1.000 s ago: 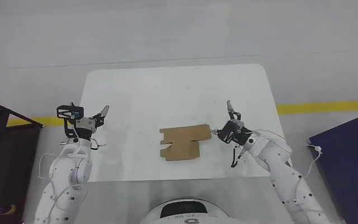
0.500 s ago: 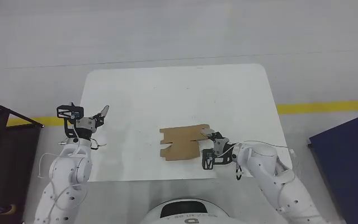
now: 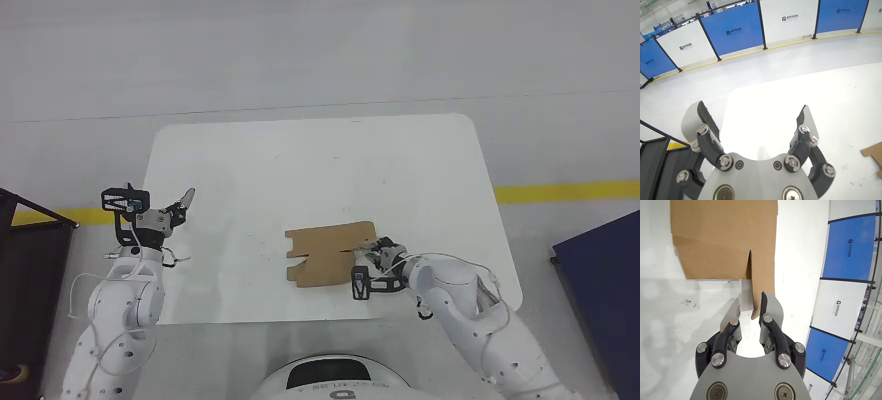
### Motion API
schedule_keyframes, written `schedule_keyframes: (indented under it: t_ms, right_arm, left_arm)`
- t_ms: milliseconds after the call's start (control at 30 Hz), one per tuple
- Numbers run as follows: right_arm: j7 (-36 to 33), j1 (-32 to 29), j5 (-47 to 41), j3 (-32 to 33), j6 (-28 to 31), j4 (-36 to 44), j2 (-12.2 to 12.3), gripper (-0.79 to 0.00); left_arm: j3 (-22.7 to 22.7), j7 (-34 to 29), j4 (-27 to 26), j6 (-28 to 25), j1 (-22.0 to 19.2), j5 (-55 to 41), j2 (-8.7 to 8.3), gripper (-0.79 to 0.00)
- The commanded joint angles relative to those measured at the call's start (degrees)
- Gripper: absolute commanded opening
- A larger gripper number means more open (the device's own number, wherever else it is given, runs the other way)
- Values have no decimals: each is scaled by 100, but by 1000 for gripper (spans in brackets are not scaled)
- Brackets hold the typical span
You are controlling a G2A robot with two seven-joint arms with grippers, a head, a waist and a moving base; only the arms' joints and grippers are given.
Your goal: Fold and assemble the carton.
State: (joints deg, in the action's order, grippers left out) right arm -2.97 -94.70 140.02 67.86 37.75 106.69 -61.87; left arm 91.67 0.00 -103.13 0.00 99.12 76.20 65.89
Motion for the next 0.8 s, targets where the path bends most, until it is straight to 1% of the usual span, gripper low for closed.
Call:
schedule_keyframes:
  t_ms: [0,67,200,233,333,433,467,500,533,567,600,767]
  right_arm:
    - [-26,25,50,-50,-56,-5,-3,-499]
    - [-91,69,125,-111,-142,-38,-10,-493]
    - [-249,203,212,-238,-274,-152,-37,-517]
    - [-314,247,260,-280,-280,-192,-45,-514]
    - [-422,388,346,-434,-249,-301,-72,-468]
    - [-502,515,390,-568,-233,-398,-101,-468]
    - [-515,549,391,-601,-239,-427,-109,-480]
    - [-522,577,389,-630,-239,-452,-116,-529]
    - [-518,603,384,-653,-248,-472,-122,-597]
    - [-505,625,385,-673,-255,-490,-126,-727]
    - [-489,642,379,-684,-277,-506,-128,-785]
    - [-171,613,93,-574,-557,-512,-124,-785]
  left_arm:
    - [0,0,0,0,0,0,0,0]
    - [0,0,0,0,0,0,0,0]
    - [0,0,0,0,0,0,0,0]
    - [0,0,0,0,0,0,0,0]
    - [0,0,0,0,0,0,0,0]
    - [0,0,0,0,0,0,0,0]
    - [0,0,0,0,0,0,0,0]
    - [0,0,0,0,0,0,0,0]
    - [0,0,0,0,0,0,0,0]
    - [0,0,0,0,0,0,0,0]
    - [0,0,0,0,0,0,0,0]
    - [0,0,0,0,0,0,0,0]
